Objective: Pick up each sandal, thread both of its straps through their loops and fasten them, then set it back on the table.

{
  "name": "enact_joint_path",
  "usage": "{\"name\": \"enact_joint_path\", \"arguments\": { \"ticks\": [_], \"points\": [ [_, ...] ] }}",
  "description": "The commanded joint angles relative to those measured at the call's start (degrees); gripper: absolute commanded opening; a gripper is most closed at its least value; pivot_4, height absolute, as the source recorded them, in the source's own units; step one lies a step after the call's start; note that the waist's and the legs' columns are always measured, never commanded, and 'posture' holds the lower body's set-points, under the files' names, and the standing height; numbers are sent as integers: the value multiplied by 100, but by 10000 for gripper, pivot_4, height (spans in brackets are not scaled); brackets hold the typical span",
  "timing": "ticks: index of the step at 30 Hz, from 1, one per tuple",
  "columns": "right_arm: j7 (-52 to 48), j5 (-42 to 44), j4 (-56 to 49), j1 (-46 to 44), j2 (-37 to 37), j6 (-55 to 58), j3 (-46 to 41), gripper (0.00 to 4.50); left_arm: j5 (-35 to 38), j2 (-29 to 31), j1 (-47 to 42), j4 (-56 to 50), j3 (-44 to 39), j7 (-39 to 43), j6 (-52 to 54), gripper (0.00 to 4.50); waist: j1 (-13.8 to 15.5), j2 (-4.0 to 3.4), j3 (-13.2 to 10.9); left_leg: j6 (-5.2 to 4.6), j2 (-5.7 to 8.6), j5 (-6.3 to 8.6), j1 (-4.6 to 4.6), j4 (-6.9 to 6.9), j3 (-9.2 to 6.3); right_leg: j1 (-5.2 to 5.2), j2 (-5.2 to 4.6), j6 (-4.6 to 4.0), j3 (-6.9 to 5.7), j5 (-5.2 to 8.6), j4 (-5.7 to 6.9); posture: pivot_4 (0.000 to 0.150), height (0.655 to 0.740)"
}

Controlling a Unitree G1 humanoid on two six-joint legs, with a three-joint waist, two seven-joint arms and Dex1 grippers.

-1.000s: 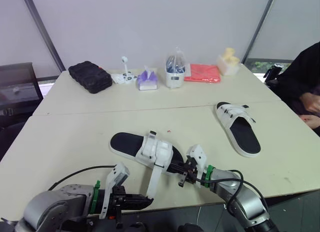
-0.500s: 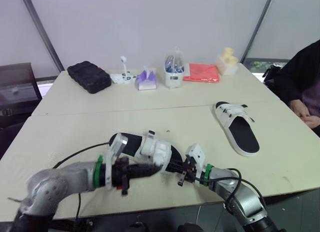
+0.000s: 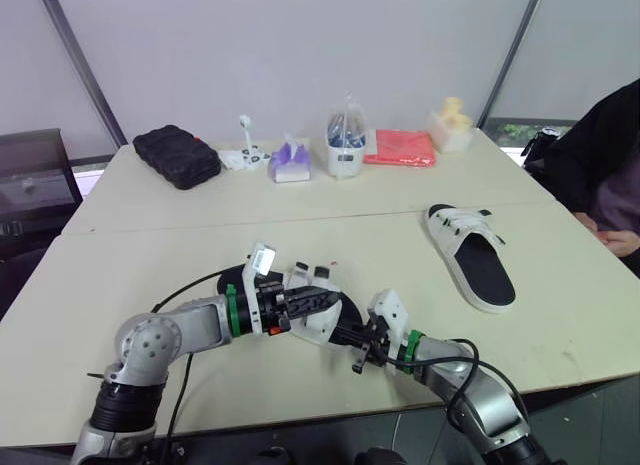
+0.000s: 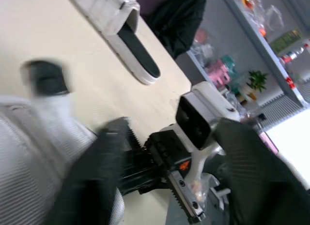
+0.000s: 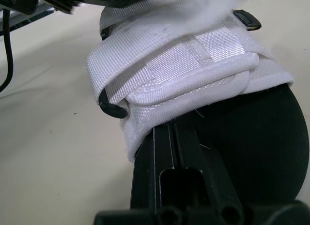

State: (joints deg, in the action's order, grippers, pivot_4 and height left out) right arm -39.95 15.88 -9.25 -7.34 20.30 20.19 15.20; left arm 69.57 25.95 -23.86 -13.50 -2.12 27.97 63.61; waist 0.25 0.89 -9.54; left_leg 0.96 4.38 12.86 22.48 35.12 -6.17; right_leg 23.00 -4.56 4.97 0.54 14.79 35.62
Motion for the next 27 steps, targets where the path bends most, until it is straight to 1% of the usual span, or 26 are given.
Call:
{"name": "enact_joint_path", "arguments": {
  "ticks": [1, 4, 5, 7, 9, 12, 18, 26, 27],
  "points": [
    [133, -226, 454, 30, -47, 103, 61, 0, -528, 245, -674, -1, -18, 447, -404, 40572, 2, 1, 0, 0, 0, 0, -1, 1, 0, -1, 0, 0, 0, 0, 1, 1500, 7400],
    [140, -232, 532, -23, -76, 57, 61, 0, -1170, 389, -1176, 312, 91, 735, -838, 40572, -17, 1, 1, 2, 0, -1, -5, 1, 1, -5, 2, -2, 0, -1, 0, 1500, 7400],
    [140, -238, 593, -68, -101, 31, 65, 0, -1570, 512, -1379, 498, 267, 946, -1103, 40572, -34, 1, 1, 2, 0, -1, -8, 1, 1, -8, 2, -2, 0, -1, 0, 1500, 7400],
    [137, -256, 719, -152, -155, -35, 71, 0, -2516, 810, -1712, 876, 802, 1625, -1863, 40572, -88, 1, 1, 3, 0, -2, -10, -2, 1, -10, 3, -2, 0, -1, 0, 1500, 7400],
    [137, -271, 808, -211, -195, -92, 77, 0, -3080, 928, -1887, 1286, 1184, 2217, -2367, 40572, -106, 0, 1, 4, 0, -3, -10, -7, 4, -6, 4, -2, 2, -2, 0, 1500, 7400],
    [142, -275, 873, -246, -223, -145, 82, 0, -3423, 879, -1981, 1706, 1354, 2712, -2661, 40572, -104, 0, 1, 4, -1, -3, -9, -9, 3, -4, 4, -2, 2, -2, 0, 1500, 7400],
    [176, -293, 933, -251, -278, -220, 82, 0, -3932, 654, -2117, 2553, 1666, 3533, -2803, 40572, -106, 1, 0, 3, -1, -4, -4, -6, 2, 6, 3, 0, 2, -2, 9, 1500, 7400],
    [205, -341, 906, -188, -335, -231, 50, 0, -4292, 363, -2295, 3044, 1626, 3958, -2755, 40572, -109, 3, -1, 3, -1, -4, -4, -5, 2, 13, 3, 18, 2, -11, 26, 1500, 7400],
    [213, -344, 895, -179, -340, -228, 47, 0, -4326, 324, -2318, 3094, 1612, 3981, -2770, 38230, -107, 3, -1, 3, -1, -4, -4, -5, 2, 13, 2, 18, 2, -11, 26, 1500, 7400]
  ]
}}
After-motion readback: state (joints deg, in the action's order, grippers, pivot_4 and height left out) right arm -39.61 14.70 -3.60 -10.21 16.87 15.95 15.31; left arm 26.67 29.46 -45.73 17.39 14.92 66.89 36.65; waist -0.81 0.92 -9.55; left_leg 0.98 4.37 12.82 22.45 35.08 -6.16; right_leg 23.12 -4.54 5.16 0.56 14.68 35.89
